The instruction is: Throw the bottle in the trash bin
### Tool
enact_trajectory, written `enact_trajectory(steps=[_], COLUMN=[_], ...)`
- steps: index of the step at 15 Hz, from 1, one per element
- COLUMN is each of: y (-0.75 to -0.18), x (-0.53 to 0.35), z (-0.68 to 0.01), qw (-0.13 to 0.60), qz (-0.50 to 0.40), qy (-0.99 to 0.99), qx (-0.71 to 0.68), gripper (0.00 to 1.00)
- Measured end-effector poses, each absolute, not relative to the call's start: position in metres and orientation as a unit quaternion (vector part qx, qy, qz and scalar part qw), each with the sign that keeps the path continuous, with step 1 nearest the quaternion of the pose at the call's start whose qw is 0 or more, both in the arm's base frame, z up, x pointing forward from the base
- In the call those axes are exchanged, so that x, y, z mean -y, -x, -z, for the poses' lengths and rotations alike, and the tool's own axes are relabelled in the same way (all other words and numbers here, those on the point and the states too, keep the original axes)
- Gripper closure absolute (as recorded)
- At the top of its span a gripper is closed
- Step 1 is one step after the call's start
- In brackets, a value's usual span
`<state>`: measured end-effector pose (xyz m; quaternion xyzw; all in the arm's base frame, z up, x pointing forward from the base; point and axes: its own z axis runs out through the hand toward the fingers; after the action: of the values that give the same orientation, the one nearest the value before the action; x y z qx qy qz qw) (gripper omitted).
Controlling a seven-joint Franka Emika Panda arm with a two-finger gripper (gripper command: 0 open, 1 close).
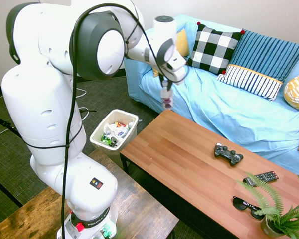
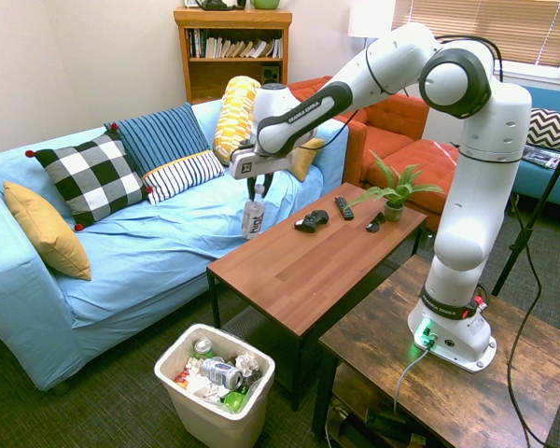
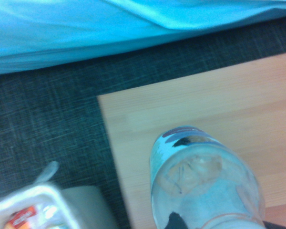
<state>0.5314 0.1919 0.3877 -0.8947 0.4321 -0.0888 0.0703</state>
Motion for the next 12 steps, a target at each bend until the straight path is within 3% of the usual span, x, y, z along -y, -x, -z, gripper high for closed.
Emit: enact_trajectory(steps=[5,10,11,12], y=[-0.458,-0.435,-0.434,-0.435], x=[-0.368,-0.454,-0.463,-0.471], z=[-0.312,-0.188,-0.175,-0.167], qw=[0.042,0.002,-0.002,-0.004], qz=[0.146,0.154,0.153,0.152], qy=[0.920,0.930,0.932,0.932], qx=[-0.362,-0.333,-0.329,-0.329], gripper=[1.00,1.00,0.00,0.00])
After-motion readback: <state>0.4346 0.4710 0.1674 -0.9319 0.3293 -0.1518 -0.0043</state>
